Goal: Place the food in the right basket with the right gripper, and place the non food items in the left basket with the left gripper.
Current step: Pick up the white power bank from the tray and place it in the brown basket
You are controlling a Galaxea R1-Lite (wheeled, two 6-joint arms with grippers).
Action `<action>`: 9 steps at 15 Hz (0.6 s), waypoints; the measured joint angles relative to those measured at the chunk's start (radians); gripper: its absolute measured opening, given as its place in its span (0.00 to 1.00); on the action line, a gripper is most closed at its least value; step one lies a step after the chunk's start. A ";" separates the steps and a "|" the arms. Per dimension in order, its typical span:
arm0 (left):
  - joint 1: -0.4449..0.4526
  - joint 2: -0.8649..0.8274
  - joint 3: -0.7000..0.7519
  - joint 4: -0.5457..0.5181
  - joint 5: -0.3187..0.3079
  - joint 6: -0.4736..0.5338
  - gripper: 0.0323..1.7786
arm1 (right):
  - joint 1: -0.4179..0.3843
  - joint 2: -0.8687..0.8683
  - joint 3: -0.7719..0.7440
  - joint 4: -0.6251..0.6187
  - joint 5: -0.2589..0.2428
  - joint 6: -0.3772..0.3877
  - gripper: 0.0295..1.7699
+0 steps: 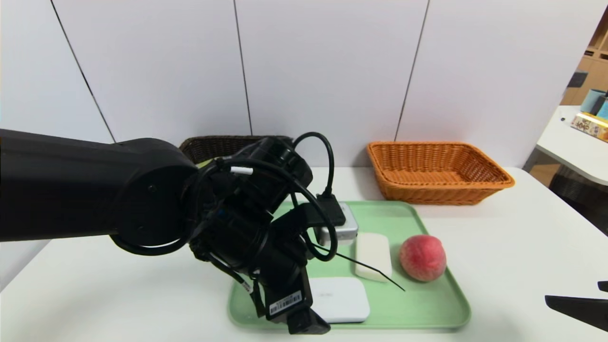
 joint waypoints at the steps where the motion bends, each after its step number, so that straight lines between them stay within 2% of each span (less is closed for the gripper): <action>1: 0.000 0.013 -0.001 -0.001 0.000 0.000 0.95 | -0.003 0.000 0.000 0.000 0.000 0.000 0.96; 9: 0.000 0.074 -0.001 -0.052 -0.003 0.002 0.95 | -0.016 -0.003 0.001 0.002 -0.001 -0.001 0.96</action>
